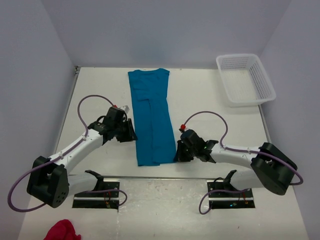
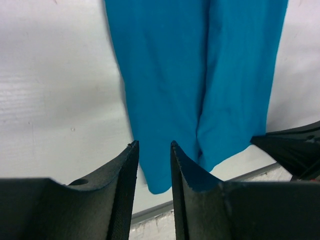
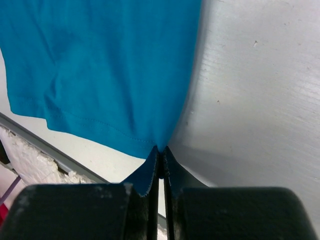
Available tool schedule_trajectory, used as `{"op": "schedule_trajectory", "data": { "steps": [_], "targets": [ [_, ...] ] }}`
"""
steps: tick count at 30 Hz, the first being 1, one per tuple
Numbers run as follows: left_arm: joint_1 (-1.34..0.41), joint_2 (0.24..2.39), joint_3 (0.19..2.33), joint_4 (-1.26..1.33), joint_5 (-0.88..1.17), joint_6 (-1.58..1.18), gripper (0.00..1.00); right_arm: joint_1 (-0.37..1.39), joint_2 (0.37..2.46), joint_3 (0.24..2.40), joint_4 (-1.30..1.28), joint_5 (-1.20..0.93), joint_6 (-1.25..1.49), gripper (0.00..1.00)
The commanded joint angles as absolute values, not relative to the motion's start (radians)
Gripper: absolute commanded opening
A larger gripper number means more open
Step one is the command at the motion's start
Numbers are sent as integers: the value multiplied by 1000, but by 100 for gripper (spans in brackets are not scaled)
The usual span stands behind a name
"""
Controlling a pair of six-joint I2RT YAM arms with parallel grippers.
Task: Fold and stack the t-shirts
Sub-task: Rotate the tshirt 90 degrees, then grab the bottom of the folded rectangular tshirt with both arms
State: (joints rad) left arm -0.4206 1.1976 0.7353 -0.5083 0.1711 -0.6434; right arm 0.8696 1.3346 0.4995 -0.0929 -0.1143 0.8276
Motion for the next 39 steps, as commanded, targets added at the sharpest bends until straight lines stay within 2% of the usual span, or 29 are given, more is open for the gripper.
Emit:
{"op": "schedule_trajectory", "data": {
  "steps": [1,8,16,30,39],
  "targets": [
    [-459,1180,718,-583,178,-669,33,874,1293,491,-115,-83,836,0],
    [-492,1155,721,-667,215,-686,36,876,1322,500,-101,-95,825,0],
    [-532,1132,621,-655,267,-753,37,876,1333,499,-86,-107,813,0],
    [-649,1267,646,-603,255,-827,40,876,1281,471,-94,-97,808,0],
    [-658,1339,666,-561,250,-827,41,876,1262,457,-100,-97,804,0]
  ]
}}
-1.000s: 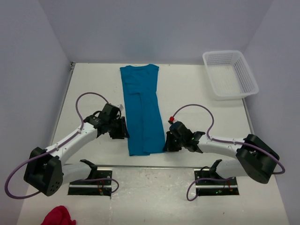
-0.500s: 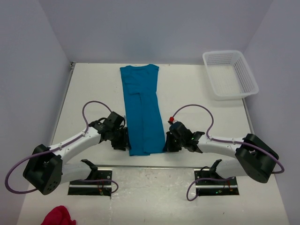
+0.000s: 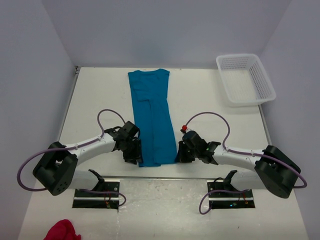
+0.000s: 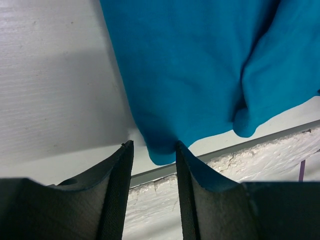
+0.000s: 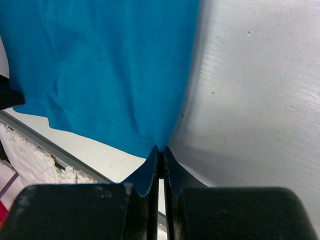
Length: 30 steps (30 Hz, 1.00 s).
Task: Fold and stack the t-shirts
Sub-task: Grab the bottom of the folded rectangular tshirt with both arms
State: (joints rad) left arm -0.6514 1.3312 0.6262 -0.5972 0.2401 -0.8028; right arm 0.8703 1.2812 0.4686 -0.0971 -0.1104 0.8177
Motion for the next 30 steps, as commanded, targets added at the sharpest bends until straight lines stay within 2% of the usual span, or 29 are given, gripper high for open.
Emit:
{"op": "schedule_trajectory", "data": {
  "steps": [1,17,20,23,24,30],
  "targets": [
    [-658,1344,666,-554,250,-827,41,876,1261,456,-97,-98,805,0],
    [-703,1374,635,-480,301,-874,38,876,1270,443,-77,-109,811,0],
    [-704,1371,614,-465,318,-880,29,876,1273,443,-74,-110,813,0],
    [-704,1361,597,-463,325,-885,5,877,1269,443,-77,-107,813,0],
    [-706,1347,589,-472,324,-887,0,877,1267,443,-81,-107,815,0],
    [-704,1195,574,-596,276,-910,0,890,1240,449,-147,-61,811,0]
  ]
}}
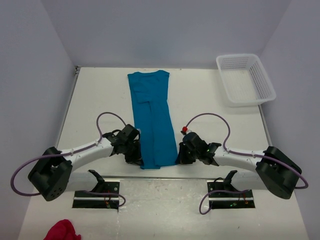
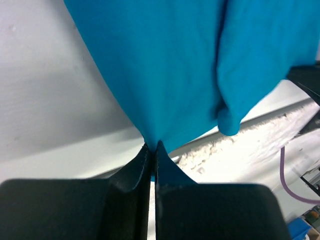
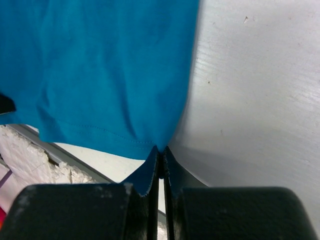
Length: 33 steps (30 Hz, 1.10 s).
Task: Fold and stack the t-shirts
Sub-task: Grab the bottom of the folded rectangular tshirt with both arms
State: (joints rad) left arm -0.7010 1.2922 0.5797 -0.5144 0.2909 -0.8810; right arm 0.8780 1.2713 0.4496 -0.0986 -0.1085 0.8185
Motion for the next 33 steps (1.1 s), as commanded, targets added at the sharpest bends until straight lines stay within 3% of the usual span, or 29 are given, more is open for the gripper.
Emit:
{"op": "schedule_trajectory", "data": {
  "steps": [1,33],
  "targets": [
    [-706,1174,568,-604,270,-911,0,891,1232,448,-153,-52,811,0],
    [-706,1016,423,-650,356,-914,0,1114,1088,483,-348,29,936,0]
  ]
}}
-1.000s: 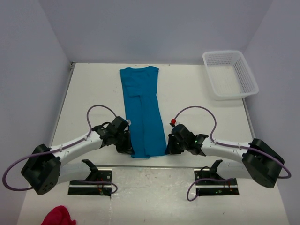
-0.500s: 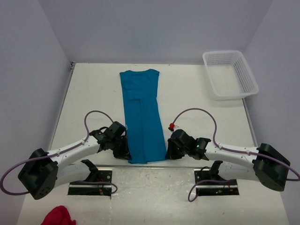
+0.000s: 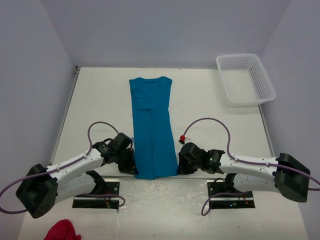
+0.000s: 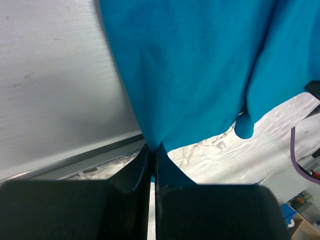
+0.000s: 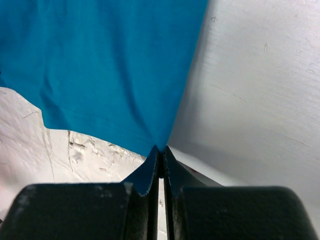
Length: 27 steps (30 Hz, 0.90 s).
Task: Fold and stack the t-shirts
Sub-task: Grab the bottom of the folded rectangular tshirt with both arms, then fold the folded rectangular tshirt in 1/3 of the way
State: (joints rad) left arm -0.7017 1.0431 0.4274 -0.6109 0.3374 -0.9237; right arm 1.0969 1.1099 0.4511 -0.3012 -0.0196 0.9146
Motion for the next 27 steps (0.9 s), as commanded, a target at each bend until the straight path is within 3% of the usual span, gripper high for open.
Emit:
{"op": "schedule_trajectory", "data": {
  "steps": [1,6,10,14,22,27],
  "targets": [
    [-706,1002,432,-653,356,-914,0,1118,1085,494,-363,40,936,0],
    [-704,980,508,-658,321,-884,0,1134,1072,560,-417,80,904,0],
    [-696,1052,693,-684,249,-845,0,1108,1132,739,-511,133,806,0],
    [-657,1155,840,-617,247,-824,0,993,1236,909,-535,89,698,0],
    [-408,1398,1107,-597,279,-681,0,759,1540,1281,-635,-33,486,0],
    [-328,1511,1183,-561,291,-680,0,658,1701,1460,-675,-87,397,0]
  ]
}}
